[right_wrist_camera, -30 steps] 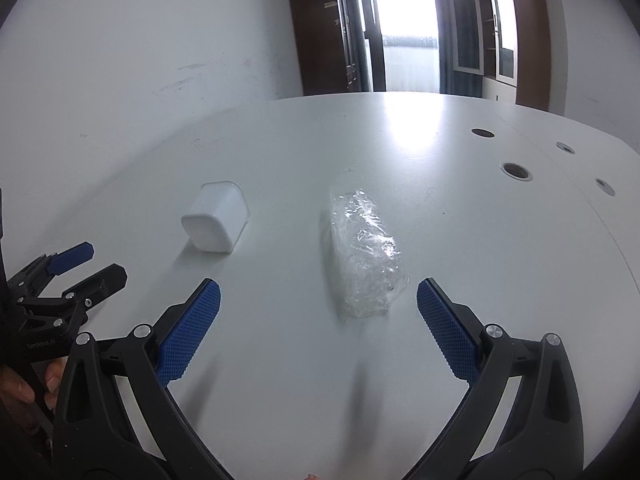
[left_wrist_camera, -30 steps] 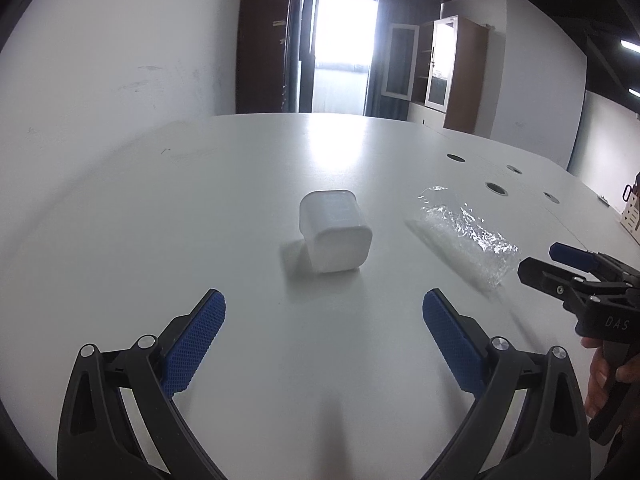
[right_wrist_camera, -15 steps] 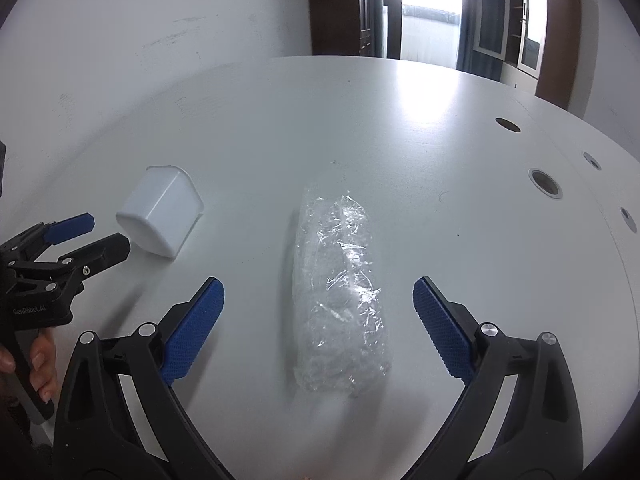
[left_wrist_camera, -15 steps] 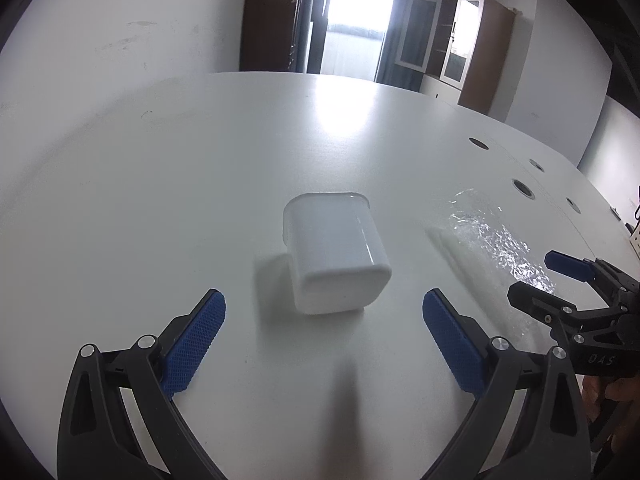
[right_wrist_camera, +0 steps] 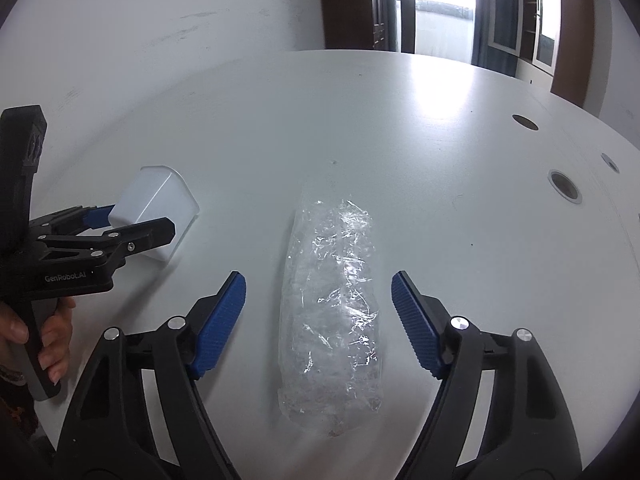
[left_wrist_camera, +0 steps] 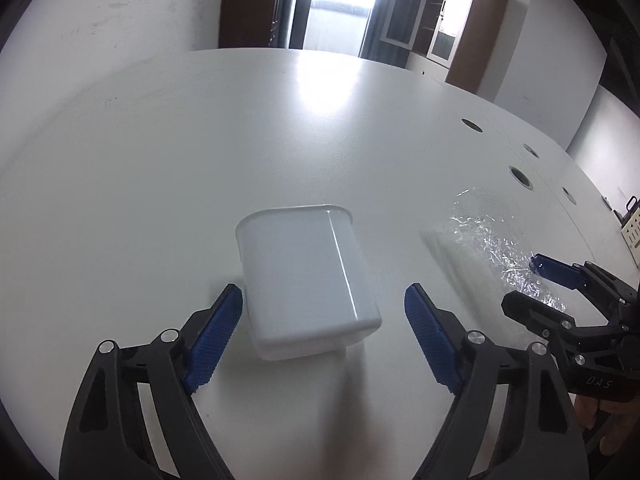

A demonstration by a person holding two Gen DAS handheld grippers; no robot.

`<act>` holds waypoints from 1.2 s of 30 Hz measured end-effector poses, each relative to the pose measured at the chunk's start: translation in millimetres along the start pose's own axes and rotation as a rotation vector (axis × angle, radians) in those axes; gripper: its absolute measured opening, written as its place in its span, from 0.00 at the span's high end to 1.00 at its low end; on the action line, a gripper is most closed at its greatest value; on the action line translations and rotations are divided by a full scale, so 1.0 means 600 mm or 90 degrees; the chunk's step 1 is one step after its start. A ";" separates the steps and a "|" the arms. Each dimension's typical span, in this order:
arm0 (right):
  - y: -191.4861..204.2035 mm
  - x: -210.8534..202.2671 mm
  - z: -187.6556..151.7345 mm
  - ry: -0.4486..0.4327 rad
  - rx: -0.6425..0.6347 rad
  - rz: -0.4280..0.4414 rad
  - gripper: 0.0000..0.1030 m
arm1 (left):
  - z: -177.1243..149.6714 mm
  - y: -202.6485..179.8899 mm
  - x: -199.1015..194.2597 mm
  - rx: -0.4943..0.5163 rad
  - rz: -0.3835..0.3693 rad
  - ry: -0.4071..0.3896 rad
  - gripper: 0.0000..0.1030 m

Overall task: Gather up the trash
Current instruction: 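Grasp the white cup with the left tool while the right tool grasps the clear bag, then carry the white cup and clear bag down over the blue wastebasket with both tools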

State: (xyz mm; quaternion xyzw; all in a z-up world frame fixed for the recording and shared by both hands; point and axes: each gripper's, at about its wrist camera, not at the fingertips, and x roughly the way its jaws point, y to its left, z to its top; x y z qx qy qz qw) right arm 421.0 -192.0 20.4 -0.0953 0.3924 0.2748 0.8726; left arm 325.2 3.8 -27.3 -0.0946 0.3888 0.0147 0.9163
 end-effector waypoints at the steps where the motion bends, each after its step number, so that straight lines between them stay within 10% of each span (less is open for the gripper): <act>1: 0.002 0.002 -0.001 0.003 -0.003 0.001 0.34 | 0.000 0.001 -0.003 0.000 -0.002 -0.004 0.21; 16: -0.006 0.007 -0.027 0.021 0.033 0.022 0.64 | -0.006 0.027 0.010 -0.018 -0.001 0.010 0.37; 30: -0.025 -0.044 -0.028 -0.055 0.069 -0.013 0.68 | -0.012 0.031 -0.040 -0.002 -0.046 -0.052 0.37; 36: 0.017 -0.102 -0.061 -0.078 0.061 -0.045 0.68 | -0.055 0.025 -0.159 0.002 -0.081 -0.119 0.37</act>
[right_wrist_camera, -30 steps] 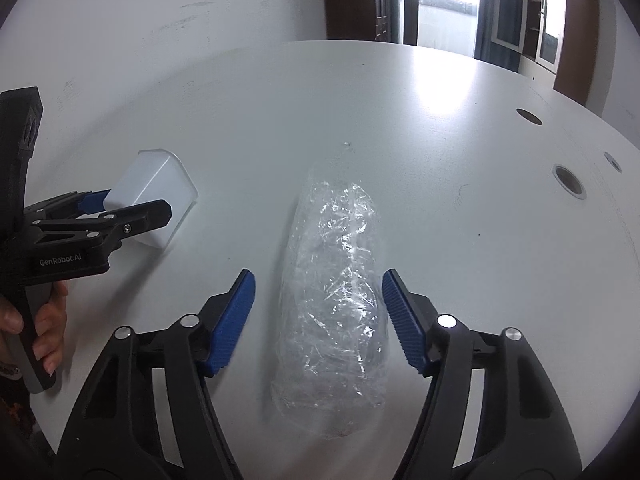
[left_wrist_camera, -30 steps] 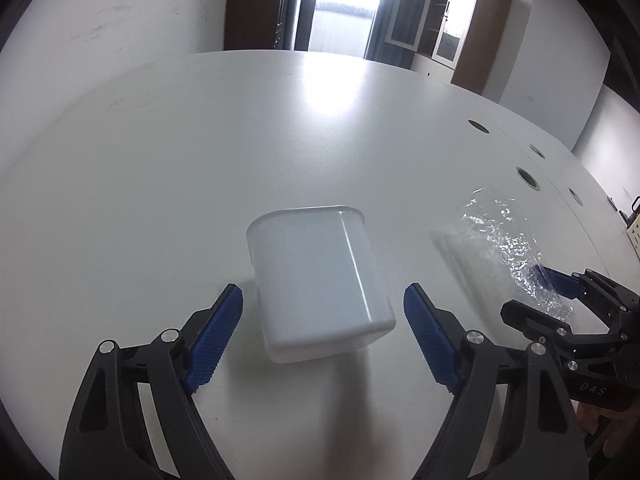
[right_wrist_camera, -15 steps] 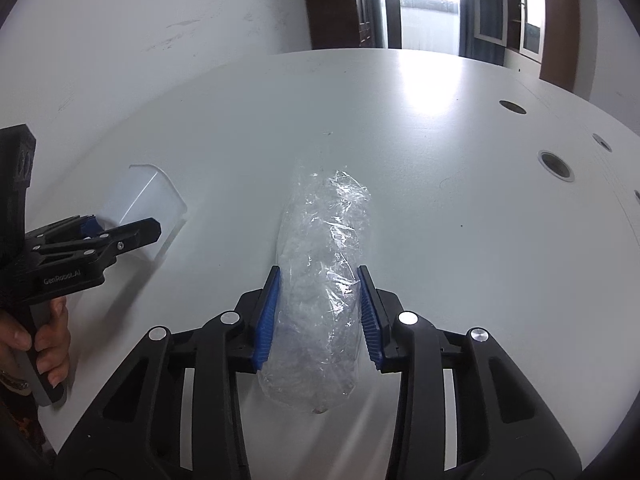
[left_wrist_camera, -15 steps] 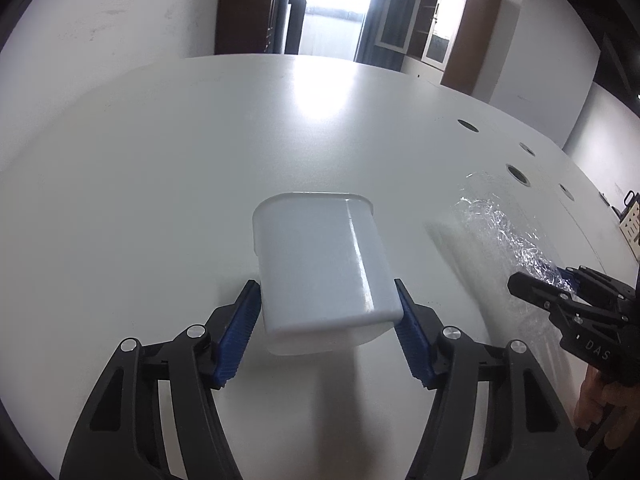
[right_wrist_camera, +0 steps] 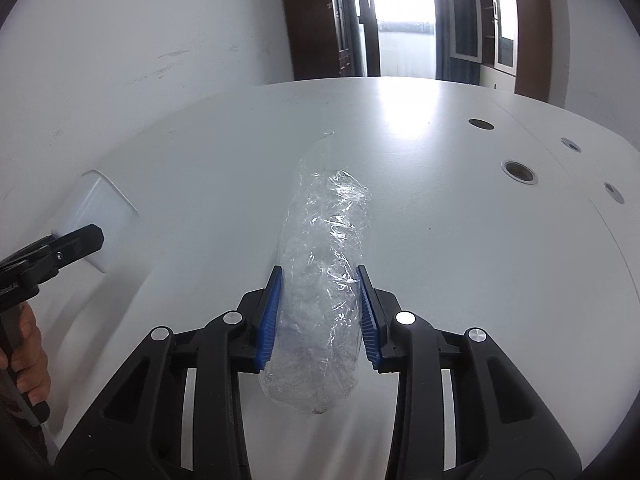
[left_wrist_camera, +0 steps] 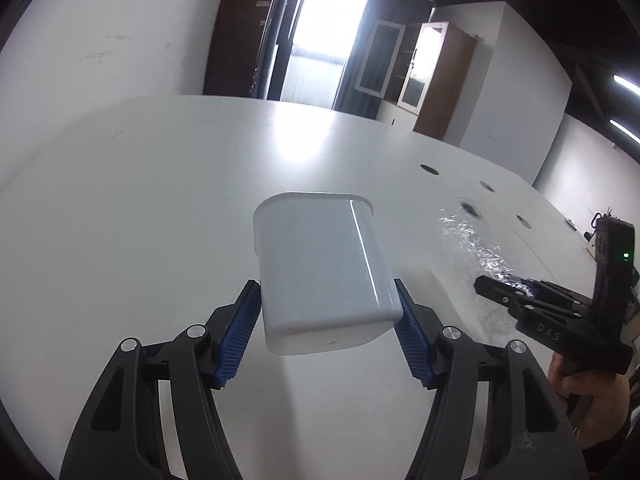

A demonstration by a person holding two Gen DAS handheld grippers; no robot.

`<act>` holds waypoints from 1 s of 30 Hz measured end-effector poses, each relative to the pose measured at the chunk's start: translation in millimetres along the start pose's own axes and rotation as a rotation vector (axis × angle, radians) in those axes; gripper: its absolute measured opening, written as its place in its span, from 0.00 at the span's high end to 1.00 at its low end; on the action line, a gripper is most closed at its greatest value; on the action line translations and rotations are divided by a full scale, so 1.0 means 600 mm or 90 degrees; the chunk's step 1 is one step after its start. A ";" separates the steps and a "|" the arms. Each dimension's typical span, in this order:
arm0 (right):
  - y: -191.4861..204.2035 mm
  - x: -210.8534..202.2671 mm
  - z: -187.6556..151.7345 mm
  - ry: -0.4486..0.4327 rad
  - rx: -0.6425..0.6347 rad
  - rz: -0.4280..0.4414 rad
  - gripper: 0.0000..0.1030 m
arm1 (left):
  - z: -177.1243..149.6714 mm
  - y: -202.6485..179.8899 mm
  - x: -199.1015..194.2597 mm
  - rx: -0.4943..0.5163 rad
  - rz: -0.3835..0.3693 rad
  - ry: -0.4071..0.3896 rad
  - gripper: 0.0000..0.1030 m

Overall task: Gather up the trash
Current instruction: 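Carry the white cup and clear bag down over the blue wastebasket with both tools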

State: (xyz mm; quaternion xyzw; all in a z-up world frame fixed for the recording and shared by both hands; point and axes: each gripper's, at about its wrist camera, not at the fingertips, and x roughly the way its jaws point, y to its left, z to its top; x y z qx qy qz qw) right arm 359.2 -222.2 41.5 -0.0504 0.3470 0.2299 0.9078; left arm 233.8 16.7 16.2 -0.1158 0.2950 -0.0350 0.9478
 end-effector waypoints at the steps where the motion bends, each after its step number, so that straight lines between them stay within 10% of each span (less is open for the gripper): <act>1: 0.012 -0.018 -0.010 -0.004 -0.006 -0.001 0.68 | -0.008 -0.005 -0.019 0.001 -0.003 -0.001 0.37; 15: 0.123 -0.241 -0.157 -0.062 0.006 0.078 0.68 | -0.153 -0.043 -0.266 0.050 -0.017 -0.051 0.37; 30: 0.181 -0.371 -0.290 -0.060 -0.059 0.089 0.68 | -0.272 -0.022 -0.357 0.031 -0.016 -0.029 0.37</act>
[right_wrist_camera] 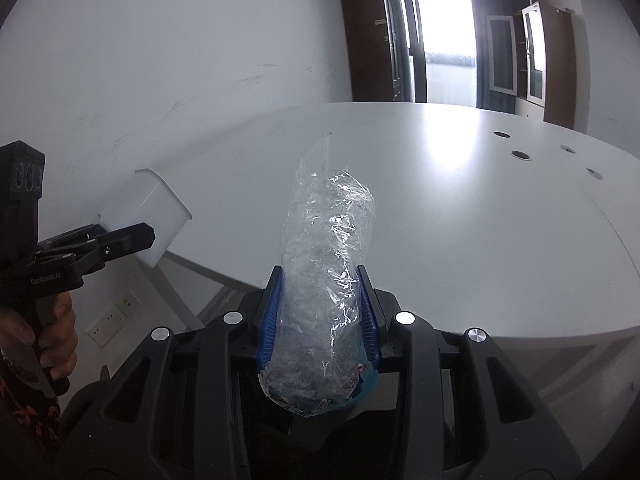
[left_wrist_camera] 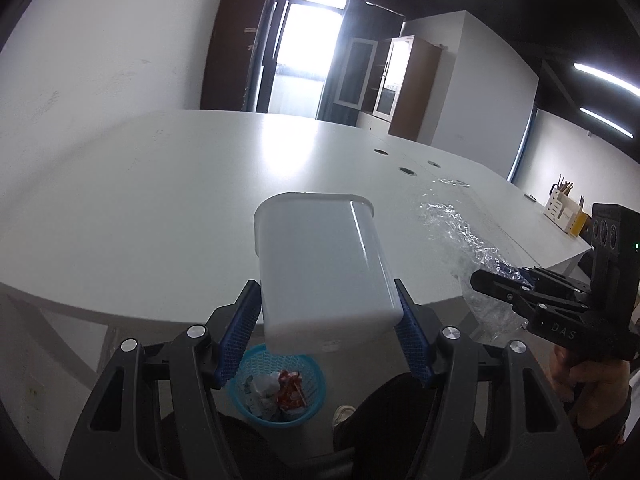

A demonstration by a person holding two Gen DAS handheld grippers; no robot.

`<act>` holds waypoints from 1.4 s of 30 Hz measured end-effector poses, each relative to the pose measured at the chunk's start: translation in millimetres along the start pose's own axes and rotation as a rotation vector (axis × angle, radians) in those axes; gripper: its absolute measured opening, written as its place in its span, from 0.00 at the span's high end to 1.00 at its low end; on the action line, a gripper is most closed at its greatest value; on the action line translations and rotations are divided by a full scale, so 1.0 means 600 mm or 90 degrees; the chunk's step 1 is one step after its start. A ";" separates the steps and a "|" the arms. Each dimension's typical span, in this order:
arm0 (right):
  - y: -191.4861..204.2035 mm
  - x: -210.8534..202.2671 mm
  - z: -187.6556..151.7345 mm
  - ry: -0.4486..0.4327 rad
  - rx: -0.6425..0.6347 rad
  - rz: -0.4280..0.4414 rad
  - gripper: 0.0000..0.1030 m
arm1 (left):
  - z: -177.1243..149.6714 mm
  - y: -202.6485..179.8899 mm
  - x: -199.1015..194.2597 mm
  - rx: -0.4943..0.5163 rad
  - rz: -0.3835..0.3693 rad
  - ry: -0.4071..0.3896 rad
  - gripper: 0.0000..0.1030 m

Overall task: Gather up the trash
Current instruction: 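Carry the white cup and clear bag down over the blue wastebasket with both tools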

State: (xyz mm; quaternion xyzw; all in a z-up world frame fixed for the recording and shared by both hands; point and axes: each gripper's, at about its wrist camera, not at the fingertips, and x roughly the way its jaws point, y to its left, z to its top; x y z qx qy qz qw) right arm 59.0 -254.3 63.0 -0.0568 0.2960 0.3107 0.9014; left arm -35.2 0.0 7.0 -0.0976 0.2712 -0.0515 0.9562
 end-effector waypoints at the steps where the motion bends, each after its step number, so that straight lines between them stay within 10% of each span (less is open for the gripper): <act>1: 0.004 -0.002 -0.009 0.005 -0.004 -0.002 0.68 | -0.008 0.003 0.000 0.001 0.004 0.008 0.37; 20: 0.049 0.121 -0.167 0.187 0.014 0.075 0.68 | -0.201 0.090 0.090 -0.053 0.006 0.160 0.37; 42: -0.052 0.446 -0.319 0.412 0.142 0.034 0.68 | -0.274 0.229 0.427 -0.185 0.069 0.369 0.38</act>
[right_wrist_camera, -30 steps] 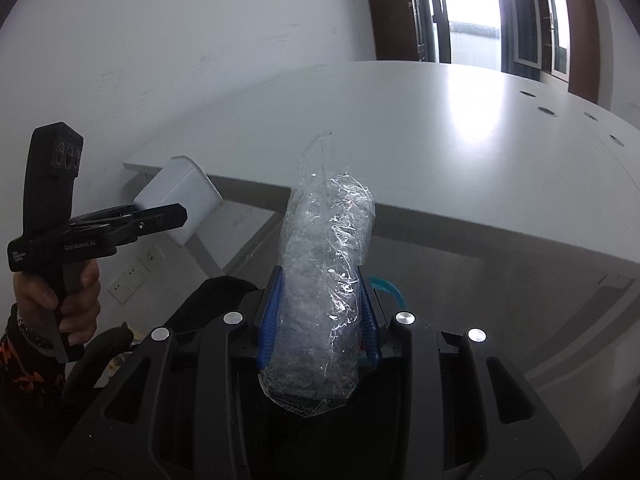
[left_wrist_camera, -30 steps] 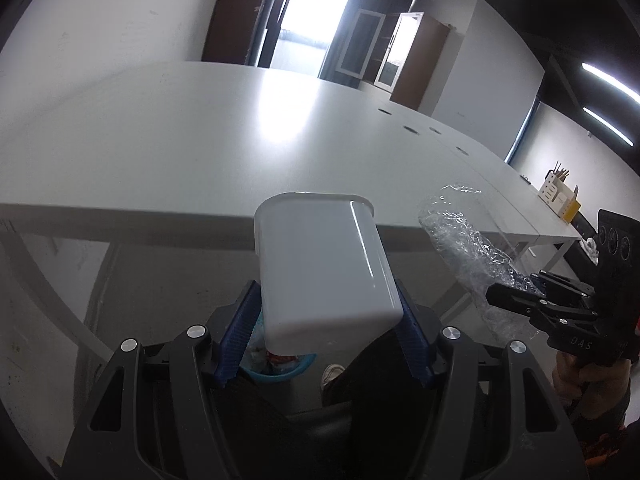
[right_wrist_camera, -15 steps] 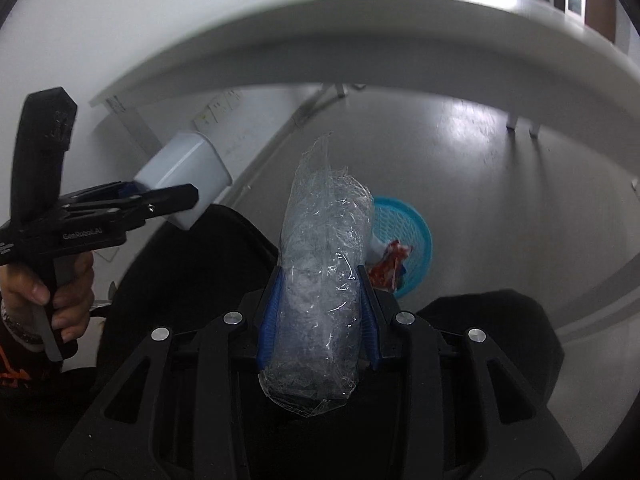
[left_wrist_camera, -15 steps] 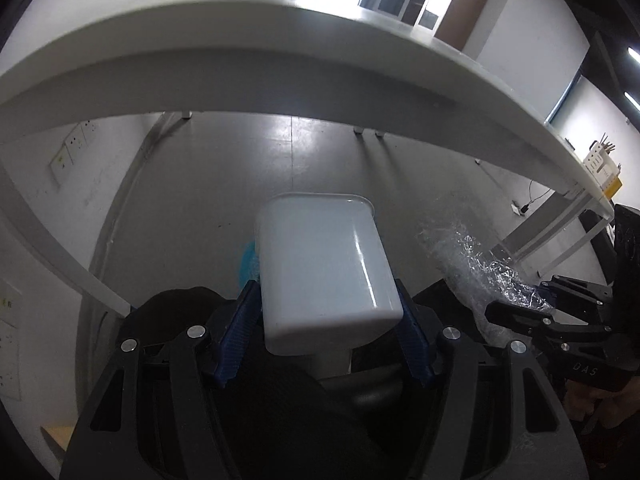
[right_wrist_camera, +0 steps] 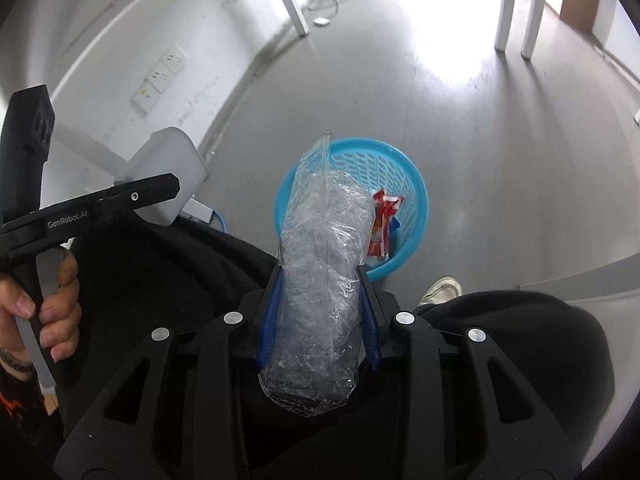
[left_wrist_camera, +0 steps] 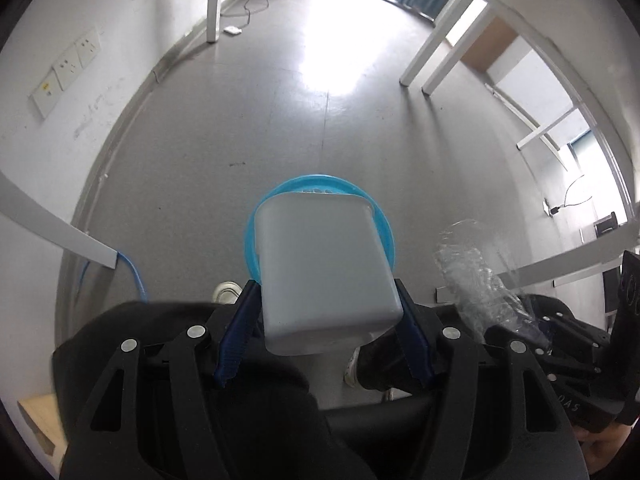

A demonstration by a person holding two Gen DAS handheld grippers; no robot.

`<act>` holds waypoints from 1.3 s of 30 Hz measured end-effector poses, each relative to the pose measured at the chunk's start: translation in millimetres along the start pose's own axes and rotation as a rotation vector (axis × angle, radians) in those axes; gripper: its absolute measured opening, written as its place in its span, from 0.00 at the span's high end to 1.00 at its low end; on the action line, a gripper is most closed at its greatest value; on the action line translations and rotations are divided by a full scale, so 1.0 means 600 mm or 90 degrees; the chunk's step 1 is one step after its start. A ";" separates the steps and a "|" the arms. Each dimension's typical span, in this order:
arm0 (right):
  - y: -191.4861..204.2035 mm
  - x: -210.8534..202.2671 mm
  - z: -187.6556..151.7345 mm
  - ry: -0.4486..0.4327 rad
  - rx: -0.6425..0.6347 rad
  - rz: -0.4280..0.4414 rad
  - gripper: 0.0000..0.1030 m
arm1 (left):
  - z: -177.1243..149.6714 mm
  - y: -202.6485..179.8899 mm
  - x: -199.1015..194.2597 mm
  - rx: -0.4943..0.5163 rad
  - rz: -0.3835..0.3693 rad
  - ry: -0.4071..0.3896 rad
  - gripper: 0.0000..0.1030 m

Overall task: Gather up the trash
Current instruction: 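Carry the white cup and clear bag down over the blue wastebasket with both tools, then open both tools to drop the cup and clear bag into the wastebasket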

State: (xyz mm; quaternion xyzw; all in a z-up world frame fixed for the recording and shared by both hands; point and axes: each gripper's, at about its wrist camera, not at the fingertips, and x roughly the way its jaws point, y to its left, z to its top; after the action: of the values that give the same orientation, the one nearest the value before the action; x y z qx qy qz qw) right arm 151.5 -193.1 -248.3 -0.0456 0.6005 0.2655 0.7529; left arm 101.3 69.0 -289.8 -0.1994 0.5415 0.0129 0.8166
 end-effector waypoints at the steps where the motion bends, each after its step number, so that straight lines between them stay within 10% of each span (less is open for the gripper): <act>1: -0.009 0.013 0.006 0.007 0.013 0.005 0.68 | 0.010 0.000 0.010 -0.004 -0.007 0.004 0.38; 22: -0.079 0.249 0.087 0.114 0.106 0.008 0.66 | 0.104 -0.005 0.189 -0.081 -0.009 0.080 0.37; 25: -0.074 0.258 0.091 0.112 0.100 0.017 0.62 | 0.106 -0.003 0.191 -0.090 -0.026 0.077 0.36; 27: -0.071 0.260 0.089 0.113 0.089 0.020 0.59 | 0.111 0.000 0.189 -0.092 -0.023 0.054 0.17; 39: -0.053 0.200 0.074 0.063 0.052 0.022 0.44 | 0.084 0.027 0.119 -0.138 -0.033 0.027 0.19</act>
State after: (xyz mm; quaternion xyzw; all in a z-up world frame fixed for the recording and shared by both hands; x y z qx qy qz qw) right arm 221.7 -161.7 -355.4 -0.0175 0.6479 0.2516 0.7187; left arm 171.3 87.1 -341.5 -0.3009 0.5487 0.0460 0.7786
